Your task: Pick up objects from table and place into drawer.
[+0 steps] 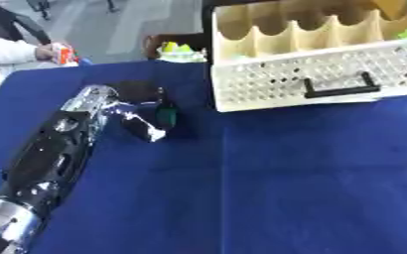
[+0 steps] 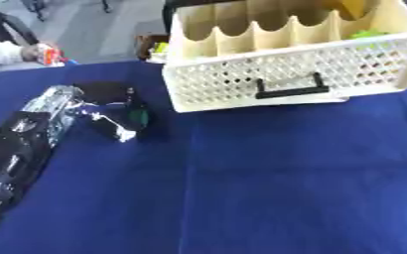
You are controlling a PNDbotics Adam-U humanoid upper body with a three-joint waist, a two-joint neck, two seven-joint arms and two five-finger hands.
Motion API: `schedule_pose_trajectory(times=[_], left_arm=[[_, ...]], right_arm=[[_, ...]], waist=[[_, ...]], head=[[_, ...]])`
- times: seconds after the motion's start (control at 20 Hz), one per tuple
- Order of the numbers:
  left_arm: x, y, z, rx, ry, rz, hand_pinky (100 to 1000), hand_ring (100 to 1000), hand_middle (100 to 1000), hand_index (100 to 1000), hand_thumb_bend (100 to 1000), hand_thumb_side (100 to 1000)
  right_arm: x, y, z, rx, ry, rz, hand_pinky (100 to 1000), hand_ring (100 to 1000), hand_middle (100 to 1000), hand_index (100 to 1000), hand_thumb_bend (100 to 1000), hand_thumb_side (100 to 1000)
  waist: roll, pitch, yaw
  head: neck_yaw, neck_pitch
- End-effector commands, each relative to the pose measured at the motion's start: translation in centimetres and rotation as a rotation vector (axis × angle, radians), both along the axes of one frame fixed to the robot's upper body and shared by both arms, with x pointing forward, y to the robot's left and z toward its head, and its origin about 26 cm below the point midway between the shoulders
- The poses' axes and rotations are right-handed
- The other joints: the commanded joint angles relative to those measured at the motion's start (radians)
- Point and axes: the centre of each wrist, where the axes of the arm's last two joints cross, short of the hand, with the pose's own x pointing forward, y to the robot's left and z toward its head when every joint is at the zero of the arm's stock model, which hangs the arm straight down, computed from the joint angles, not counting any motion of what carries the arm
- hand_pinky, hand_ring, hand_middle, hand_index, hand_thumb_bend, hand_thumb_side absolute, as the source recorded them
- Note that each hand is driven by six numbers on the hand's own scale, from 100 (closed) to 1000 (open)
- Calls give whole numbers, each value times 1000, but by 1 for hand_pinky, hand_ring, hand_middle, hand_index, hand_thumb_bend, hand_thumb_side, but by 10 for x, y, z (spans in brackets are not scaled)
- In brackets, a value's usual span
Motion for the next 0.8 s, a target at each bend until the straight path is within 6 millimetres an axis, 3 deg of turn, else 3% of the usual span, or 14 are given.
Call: schedule_pose_trajectory(times=[0.05, 0.5, 0.8], left_arm=[[1, 1, -5, 10, 21, 11, 235, 277, 396, 701, 100, 451], [0, 1, -1, -24, 15, -6, 181, 241, 359, 668, 100, 349], [-3, 1, 16, -60, 0, -75, 161, 227, 347, 659, 100, 278]], right_arm=[[-5, -1, 5, -5, -24, -3, 858, 286, 253, 656, 100, 709], [-4, -1, 3, 0, -15, -4, 857, 290, 256, 654, 100, 705], [-4, -1, 1, 8, -9, -4, 853, 294, 259, 653, 100, 700]], waist=[[-9, -22, -1], [-9, -37, 5], [-8, -56, 13]], head=[[5, -4], [8, -1], [-2, 6]])
